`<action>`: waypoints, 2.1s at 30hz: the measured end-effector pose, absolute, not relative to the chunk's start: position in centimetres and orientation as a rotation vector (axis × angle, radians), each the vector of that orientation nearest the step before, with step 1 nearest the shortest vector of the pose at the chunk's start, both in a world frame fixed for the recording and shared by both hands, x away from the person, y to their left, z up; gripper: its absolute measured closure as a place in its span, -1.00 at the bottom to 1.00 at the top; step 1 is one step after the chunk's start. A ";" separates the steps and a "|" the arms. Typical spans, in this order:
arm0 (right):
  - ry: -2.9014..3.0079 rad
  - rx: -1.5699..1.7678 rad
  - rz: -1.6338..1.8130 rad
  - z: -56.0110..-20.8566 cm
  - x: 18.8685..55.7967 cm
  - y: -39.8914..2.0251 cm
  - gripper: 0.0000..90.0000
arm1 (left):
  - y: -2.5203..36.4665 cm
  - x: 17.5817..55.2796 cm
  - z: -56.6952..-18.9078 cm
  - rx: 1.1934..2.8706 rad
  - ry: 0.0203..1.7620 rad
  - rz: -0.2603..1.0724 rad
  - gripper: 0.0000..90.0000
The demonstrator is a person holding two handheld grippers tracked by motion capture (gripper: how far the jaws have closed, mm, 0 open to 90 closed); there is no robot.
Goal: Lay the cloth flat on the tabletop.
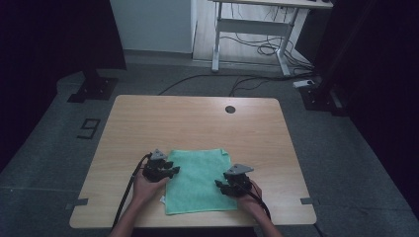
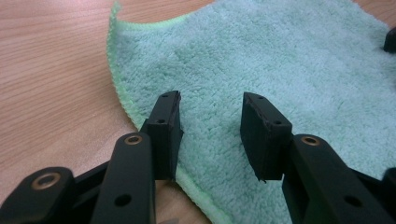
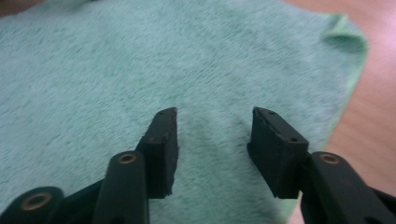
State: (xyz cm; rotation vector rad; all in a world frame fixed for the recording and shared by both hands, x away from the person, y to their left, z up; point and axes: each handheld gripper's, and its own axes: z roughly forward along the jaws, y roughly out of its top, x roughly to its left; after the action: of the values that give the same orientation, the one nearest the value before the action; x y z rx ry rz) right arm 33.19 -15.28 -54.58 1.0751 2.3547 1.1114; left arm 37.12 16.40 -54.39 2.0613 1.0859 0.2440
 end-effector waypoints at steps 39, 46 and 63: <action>2.192 1.243 0.961 -54.1 44.5 -18.2 0.86 | 15.9 37.9 -54.6 2.049 1.082 0.275 0.29; 2.135 1.258 0.995 -53.6 44.2 -18.5 0.68 | 15.8 37.8 -54.3 2.083 1.080 0.303 0.27; 2.228 1.234 0.991 -54.4 43.3 -15.6 0.64 | 14.8 41.9 -54.2 2.083 1.125 0.321 0.29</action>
State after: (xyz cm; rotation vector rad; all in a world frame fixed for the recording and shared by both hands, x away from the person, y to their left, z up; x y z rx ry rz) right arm 43.34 -15.61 -54.41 1.2344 2.2276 0.9914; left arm 41.88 14.76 -54.17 2.0826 1.1248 0.3214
